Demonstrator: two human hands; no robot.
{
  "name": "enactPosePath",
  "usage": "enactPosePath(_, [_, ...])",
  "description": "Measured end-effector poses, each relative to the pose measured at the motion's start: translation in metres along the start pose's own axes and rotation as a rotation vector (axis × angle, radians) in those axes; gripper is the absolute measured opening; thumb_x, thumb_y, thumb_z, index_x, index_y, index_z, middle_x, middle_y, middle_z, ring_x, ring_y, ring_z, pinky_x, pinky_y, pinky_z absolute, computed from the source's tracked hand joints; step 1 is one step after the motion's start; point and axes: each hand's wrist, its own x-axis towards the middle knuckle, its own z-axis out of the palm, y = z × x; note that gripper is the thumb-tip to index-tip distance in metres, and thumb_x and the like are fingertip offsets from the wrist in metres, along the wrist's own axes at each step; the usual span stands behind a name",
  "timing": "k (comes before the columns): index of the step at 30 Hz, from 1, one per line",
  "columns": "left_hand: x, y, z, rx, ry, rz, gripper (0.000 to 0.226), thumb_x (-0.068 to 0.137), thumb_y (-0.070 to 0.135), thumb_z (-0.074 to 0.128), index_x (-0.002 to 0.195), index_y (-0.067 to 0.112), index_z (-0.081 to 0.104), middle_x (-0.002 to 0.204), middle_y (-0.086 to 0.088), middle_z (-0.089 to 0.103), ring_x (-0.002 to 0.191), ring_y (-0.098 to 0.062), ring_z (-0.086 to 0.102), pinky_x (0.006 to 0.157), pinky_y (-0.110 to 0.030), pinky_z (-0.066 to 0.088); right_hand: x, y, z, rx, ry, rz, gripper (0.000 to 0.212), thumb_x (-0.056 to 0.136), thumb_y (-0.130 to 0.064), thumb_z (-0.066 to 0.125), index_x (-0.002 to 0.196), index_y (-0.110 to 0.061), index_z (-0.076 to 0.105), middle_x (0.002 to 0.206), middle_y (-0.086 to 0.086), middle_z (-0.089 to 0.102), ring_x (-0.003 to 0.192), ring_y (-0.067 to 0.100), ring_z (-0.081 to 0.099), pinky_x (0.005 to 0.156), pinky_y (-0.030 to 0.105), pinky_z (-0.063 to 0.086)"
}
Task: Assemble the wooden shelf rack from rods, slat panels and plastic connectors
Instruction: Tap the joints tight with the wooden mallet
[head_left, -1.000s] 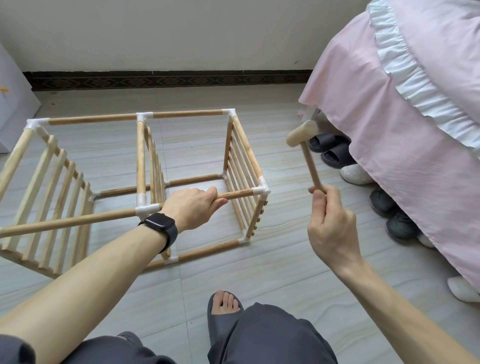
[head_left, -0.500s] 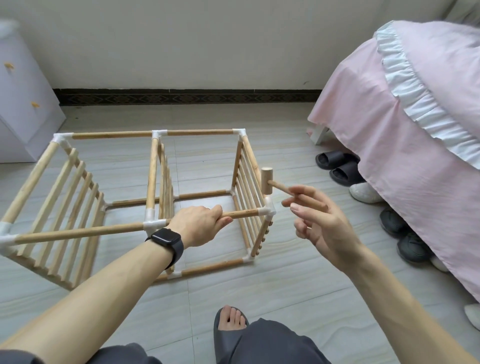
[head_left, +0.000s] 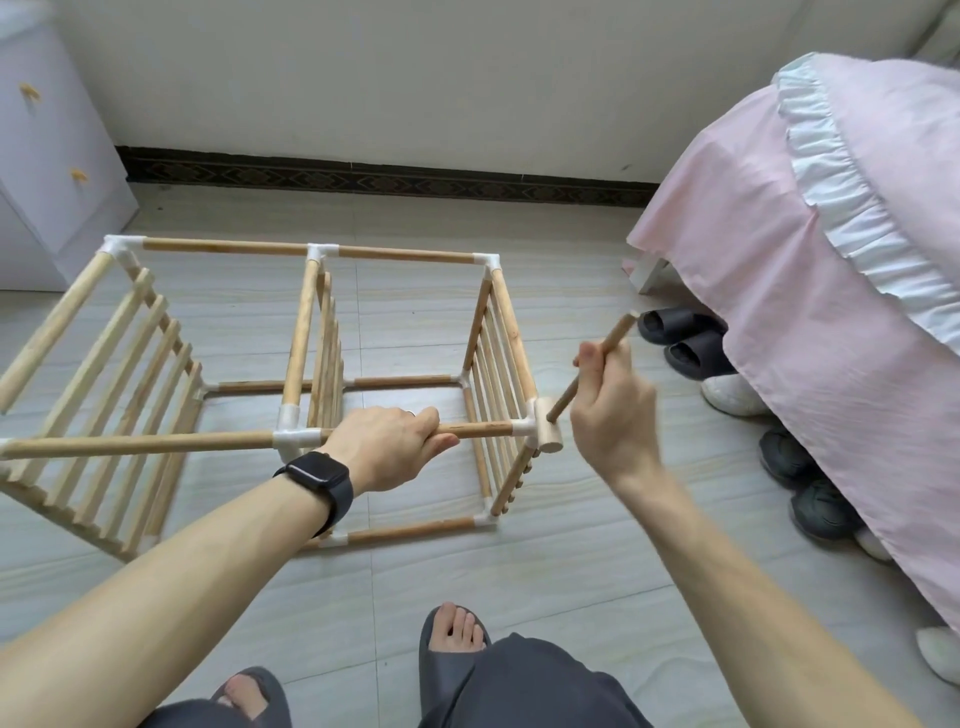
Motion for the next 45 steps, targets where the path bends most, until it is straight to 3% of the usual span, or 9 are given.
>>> enactPosePath(3, [0.000,-0.001,0.000,-0.010,-0.002,0.001,0.045,0.101,0.065,0.016,0.092,0.026,0.039,0.072,0.007,0.053,0.062,-0.015,0.049,0.050,-0.033,0.032,0.012,0.003,0.001,-0.016,-0.115,0.028,0.027,0.109,-0.024,0.042,0.094,-0.008,0.059,0.063,-0.016,0.051,0.049,0.005,0.054,0.048,0.014,0.035])
enactPosePath(7, [0.000,-0.002,0.003,-0.009,0.020,0.008,0.046,0.101,0.065,0.017,0.092,0.026,0.039,0.070,0.007,0.052,0.060,-0.015,0.049,0.050,-0.033,0.031,0.018,-0.004,-0.002,0.077,0.194,0.008,0.020,0.109,-0.024,0.040,0.096,-0.017,0.053,0.070,-0.021,0.052,0.060,-0.011,0.056,0.056,0.000,0.033])
enactPosePath(14, [-0.001,-0.002,0.001,-0.003,0.014,0.013,0.046,0.101,0.064,0.016,0.093,0.025,0.039,0.072,0.007,0.053,0.061,-0.015,0.050,0.050,-0.032,0.031,0.004,0.018,-0.026,0.327,-0.231,0.400,0.022,0.106,-0.038,0.049,0.097,-0.025,0.064,0.073,-0.004,0.066,0.054,0.010,0.059,0.054,0.019,0.046])
enactPosePath(18, [-0.002,-0.001,0.001,-0.002,0.030,0.007,0.045,0.101,0.064,0.017,0.091,0.026,0.037,0.069,0.007,0.051,0.057,-0.013,0.044,0.048,-0.031,0.027,-0.028,0.025,-0.054,0.868,-0.545,0.685,0.057,0.088,0.006,0.032,0.117,-0.021,0.072,0.116,0.016,0.066,0.085,0.036,0.074,0.066,0.036,0.059])
enactPosePath(25, [-0.002,-0.001,0.001,-0.004,0.037,0.016,0.043,0.101,0.064,0.017,0.091,0.028,0.037,0.070,0.008,0.053,0.057,-0.011,0.046,0.047,-0.029,0.026,-0.075,0.031,-0.057,0.826,-0.524,0.849,0.044,0.093,-0.013,0.038,0.114,-0.016,0.077,0.119,0.015,0.062,0.098,0.041,0.073,0.072,0.044,0.062])
enactPosePath(28, [-0.001,-0.002,0.002,0.004,0.039,0.023,0.044,0.101,0.065,0.016,0.090,0.027,0.037,0.070,0.008,0.054,0.057,-0.012,0.049,0.047,-0.029,0.029,-0.093,0.036,-0.048,0.454,-0.474,0.766,0.030,0.108,-0.018,0.045,0.101,-0.030,0.071,0.092,0.004,0.068,0.066,0.020,0.069,0.054,0.032,0.055])
enactPosePath(31, [-0.001,-0.003,0.002,0.004,0.038,0.029,0.045,0.101,0.065,0.016,0.090,0.027,0.038,0.071,0.007,0.055,0.058,-0.013,0.050,0.047,-0.030,0.031,-0.106,0.045,-0.047,0.061,-0.411,0.471,0.022,0.106,-0.021,0.042,0.114,-0.037,0.056,0.093,-0.010,0.065,0.074,0.002,0.060,0.064,0.014,0.041])
enactPosePath(35, [0.000,-0.003,0.002,0.007,0.044,0.033,0.046,0.101,0.065,0.016,0.091,0.026,0.039,0.070,0.007,0.055,0.058,-0.013,0.051,0.048,-0.030,0.034,-0.116,0.042,-0.049,-0.260,-0.375,0.232,0.030,0.104,-0.027,0.042,0.132,-0.030,0.053,0.095,-0.019,0.061,0.077,0.005,0.055,0.065,0.030,0.038])
enactPosePath(45, [-0.001,-0.003,0.002,0.014,0.063,0.045,0.044,0.101,0.064,0.016,0.090,0.027,0.038,0.070,0.008,0.054,0.057,-0.012,0.049,0.046,-0.028,0.030,-0.116,0.044,-0.046,-0.383,-0.304,-0.014,0.051,0.093,0.003,0.065,0.142,-0.010,0.058,0.091,-0.001,0.052,0.055,0.016,0.044,0.049,0.026,0.035])
